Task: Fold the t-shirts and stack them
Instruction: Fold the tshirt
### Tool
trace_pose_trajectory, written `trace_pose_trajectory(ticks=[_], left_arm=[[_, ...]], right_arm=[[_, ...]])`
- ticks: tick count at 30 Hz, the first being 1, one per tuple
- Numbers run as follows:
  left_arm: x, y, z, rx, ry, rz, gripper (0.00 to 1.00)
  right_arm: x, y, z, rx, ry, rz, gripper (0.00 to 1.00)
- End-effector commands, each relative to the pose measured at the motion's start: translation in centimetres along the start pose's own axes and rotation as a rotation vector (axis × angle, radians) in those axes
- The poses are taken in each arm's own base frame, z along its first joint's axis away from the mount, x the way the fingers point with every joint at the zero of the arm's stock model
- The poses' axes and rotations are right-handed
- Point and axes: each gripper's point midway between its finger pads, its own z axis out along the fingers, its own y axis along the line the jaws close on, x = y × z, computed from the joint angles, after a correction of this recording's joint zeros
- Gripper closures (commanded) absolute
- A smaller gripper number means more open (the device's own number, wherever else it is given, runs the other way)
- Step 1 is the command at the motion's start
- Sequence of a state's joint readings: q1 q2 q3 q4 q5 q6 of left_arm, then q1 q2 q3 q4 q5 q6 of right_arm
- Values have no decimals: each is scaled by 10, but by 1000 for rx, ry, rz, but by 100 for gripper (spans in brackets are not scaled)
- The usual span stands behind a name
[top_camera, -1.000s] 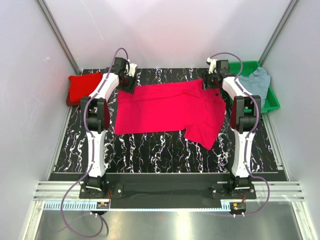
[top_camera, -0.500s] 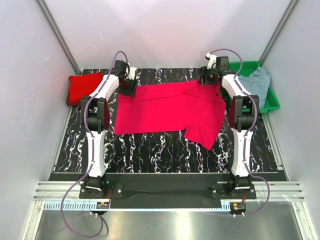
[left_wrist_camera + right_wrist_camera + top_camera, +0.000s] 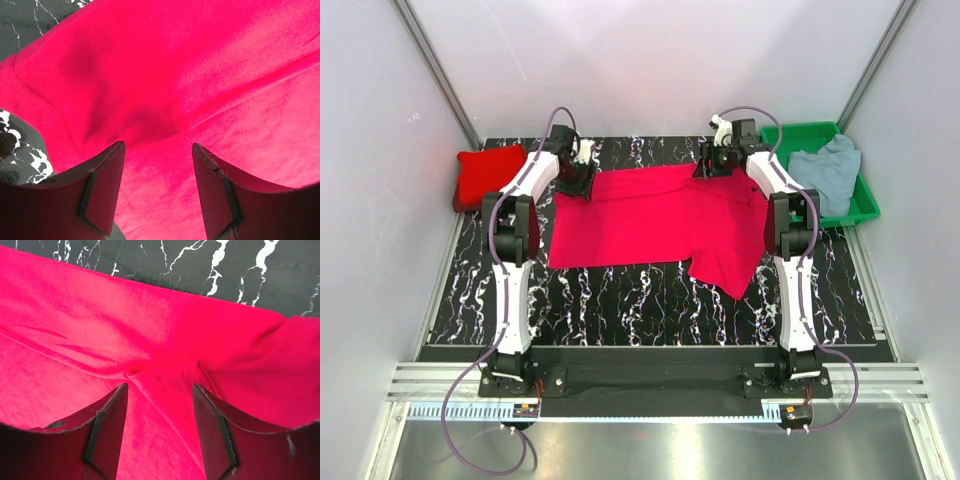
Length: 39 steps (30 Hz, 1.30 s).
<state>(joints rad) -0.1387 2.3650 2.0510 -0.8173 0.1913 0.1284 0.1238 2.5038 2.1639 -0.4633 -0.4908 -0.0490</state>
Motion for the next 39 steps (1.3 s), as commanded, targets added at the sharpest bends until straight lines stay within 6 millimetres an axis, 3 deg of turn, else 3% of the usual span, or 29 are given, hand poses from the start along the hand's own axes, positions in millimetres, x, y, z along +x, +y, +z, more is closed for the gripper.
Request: trace_pose_trajectory(ticks=[1,12,16,20,23,26,27,31,39], left_arm=[[-10,-6,-7,16,-37,-1,39],[-11,-7,-9,19,-42,-9,39],[-11,-8,-11,22,-40,-11,39],[-11,-9,-12,22,-42,-12,39],[-12,-9,-13,22,-45,-12,39],[-12,-9,-14,23,-48,-13,39],[-14,-9,-14,24,-51,-13,39],[-13,-9,-12,26,-50,-17,40],[-16,-9,-12,27,-56,-19,40]], right_arm=[[-20,8,-2,-7,-36,-7,38],[-28,-2,6,122,-65,-43,39],[-19,1,17,122,-34,-65,42],[-15,3,23,126,-20,-80,56],[-15,4,24,133,-20,-85,57],[-15,3,23,139,-20,-82,68],[-14,1,22,145,-20,-78,78],[-18,3,18,156,-29,-79,97],[-17,5,3,183,-15,-88,100]])
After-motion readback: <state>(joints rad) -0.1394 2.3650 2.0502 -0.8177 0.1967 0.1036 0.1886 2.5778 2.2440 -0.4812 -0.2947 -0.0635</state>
